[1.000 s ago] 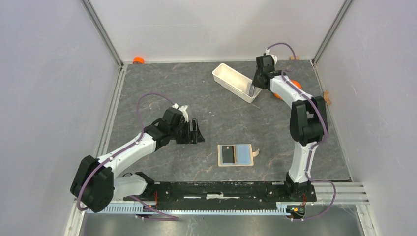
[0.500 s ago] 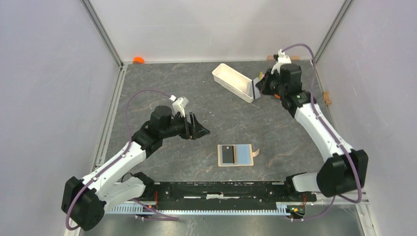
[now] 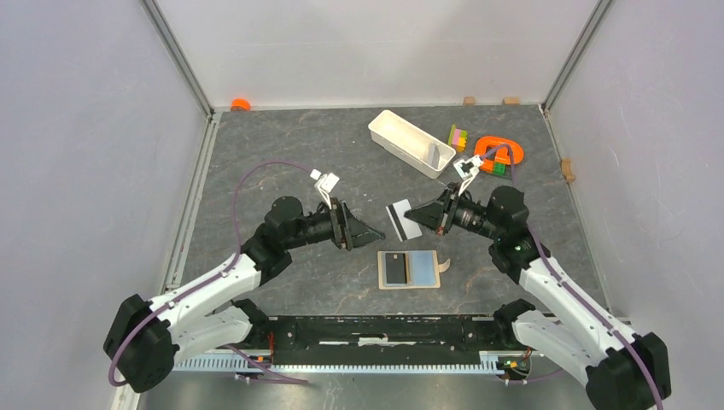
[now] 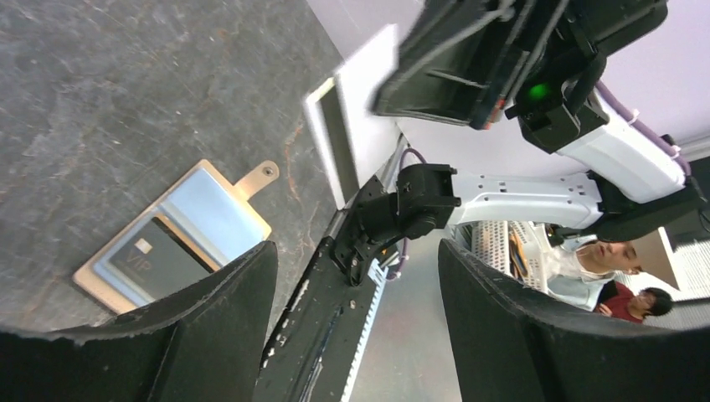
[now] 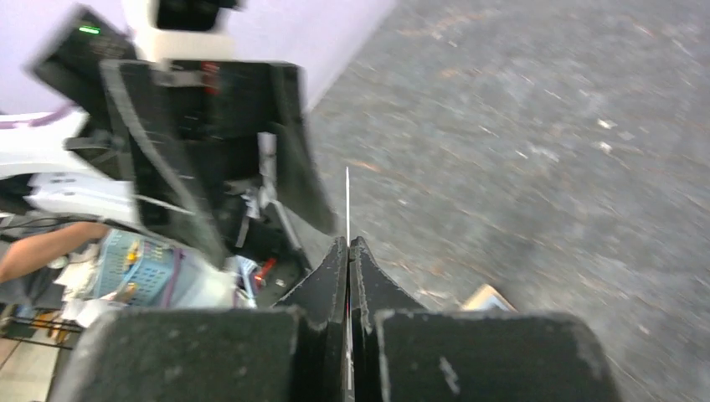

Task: Put the credit cards into the card holder
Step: Pick up the credit card from the storage box.

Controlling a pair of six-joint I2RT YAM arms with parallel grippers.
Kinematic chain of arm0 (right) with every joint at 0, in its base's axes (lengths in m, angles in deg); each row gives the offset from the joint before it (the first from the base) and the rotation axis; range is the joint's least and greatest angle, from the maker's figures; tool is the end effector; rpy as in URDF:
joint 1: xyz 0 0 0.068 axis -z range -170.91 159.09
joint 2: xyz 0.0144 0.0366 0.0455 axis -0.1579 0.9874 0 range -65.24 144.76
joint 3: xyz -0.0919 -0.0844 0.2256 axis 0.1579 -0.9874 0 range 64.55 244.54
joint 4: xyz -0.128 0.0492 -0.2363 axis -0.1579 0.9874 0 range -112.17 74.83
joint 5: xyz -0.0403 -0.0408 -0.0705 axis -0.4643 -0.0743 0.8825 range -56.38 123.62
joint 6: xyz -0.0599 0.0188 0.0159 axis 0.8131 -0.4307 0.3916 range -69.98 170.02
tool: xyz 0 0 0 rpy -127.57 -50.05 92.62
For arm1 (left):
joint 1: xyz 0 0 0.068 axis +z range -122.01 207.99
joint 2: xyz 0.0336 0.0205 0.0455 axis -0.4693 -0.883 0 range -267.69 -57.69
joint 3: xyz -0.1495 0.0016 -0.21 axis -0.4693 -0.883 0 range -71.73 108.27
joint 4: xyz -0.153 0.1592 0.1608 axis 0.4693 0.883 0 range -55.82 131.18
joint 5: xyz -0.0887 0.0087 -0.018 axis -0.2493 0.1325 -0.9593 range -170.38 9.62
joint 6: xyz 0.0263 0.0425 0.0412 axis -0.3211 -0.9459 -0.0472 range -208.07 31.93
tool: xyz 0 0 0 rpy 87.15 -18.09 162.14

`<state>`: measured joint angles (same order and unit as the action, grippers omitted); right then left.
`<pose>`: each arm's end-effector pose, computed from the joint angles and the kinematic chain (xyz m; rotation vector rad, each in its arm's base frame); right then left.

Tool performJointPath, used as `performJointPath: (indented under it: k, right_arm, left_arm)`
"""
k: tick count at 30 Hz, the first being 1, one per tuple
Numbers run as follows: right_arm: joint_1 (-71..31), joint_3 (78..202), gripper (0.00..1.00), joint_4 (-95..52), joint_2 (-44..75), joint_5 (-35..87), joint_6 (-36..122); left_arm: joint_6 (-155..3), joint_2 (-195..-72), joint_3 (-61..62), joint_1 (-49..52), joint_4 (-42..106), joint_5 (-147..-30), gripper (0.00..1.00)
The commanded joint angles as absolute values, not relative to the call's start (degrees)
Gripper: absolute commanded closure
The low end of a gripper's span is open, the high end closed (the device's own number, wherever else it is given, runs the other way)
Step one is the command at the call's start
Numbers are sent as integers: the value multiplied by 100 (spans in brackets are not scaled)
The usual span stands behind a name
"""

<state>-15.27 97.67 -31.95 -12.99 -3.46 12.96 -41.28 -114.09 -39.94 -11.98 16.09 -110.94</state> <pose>0.2094 0.1282 0.2638 -0.3146 1.8716 1.3175 0.1814 -0.1857 0.2545 0.3459 1.9051 -1.5263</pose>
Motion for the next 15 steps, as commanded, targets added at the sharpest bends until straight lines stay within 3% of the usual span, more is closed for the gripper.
performJointPath:
  k: [1,8,15]
  right_arm:
    - [-1748,9423,100,-4916,-1740,-548,241]
    - [-2054,9400,100,-5354,-1614,-520,-86]
    - [-2242,9201,100,-5793,-1533,-505,-359]
  left_arm:
    - [-3585,-11586,-4072,-1414,510,-11195,23]
    - [-3481,-11794,-3909,-1879,-278,-11256,27]
    - [-3325,-11916,-3985,-1895,-577,-11058,57]
